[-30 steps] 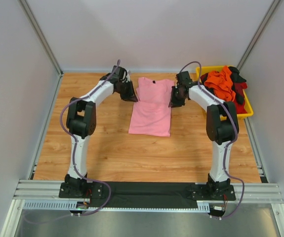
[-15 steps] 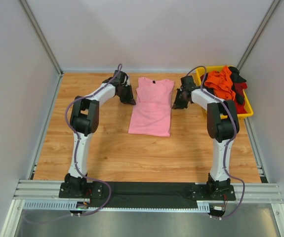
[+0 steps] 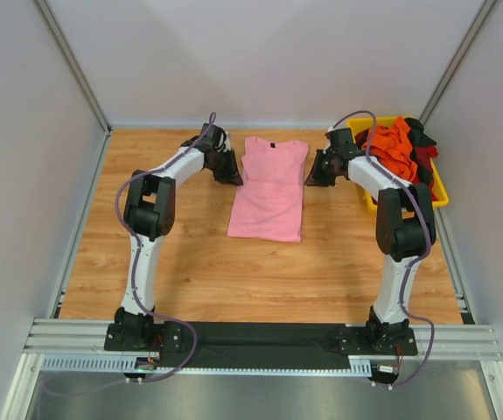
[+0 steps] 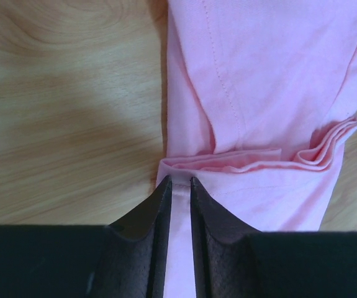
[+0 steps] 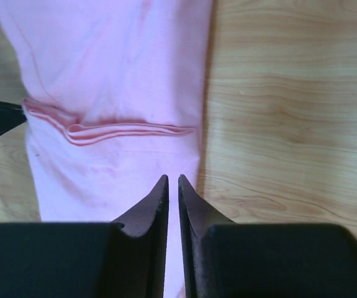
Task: Fold and stack the t-shirts
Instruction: Fold the tshirt
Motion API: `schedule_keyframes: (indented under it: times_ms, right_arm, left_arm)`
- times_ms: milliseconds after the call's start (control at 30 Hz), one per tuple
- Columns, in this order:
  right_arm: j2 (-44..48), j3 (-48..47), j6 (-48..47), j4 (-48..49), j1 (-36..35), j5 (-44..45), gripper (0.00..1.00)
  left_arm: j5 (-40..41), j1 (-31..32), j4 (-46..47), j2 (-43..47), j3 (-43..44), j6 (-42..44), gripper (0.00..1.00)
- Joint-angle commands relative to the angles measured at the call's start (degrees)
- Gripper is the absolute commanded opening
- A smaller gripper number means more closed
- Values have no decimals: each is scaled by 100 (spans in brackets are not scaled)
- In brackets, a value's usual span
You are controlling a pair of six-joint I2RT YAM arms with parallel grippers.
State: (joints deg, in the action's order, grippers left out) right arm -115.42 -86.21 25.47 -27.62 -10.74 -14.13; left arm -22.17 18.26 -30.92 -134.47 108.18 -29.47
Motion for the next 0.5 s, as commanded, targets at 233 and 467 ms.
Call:
schedule_keyframes:
  times_ms: [233,467]
  right_arm:
    - [-622,-378,230,582,2,-909,9]
    - [-904,-151,458,274,134,375,7]
  left_arm:
    - [-165,-16,-46,-17,256,56,25]
    - [432,-24,-90,53,54,38,24]
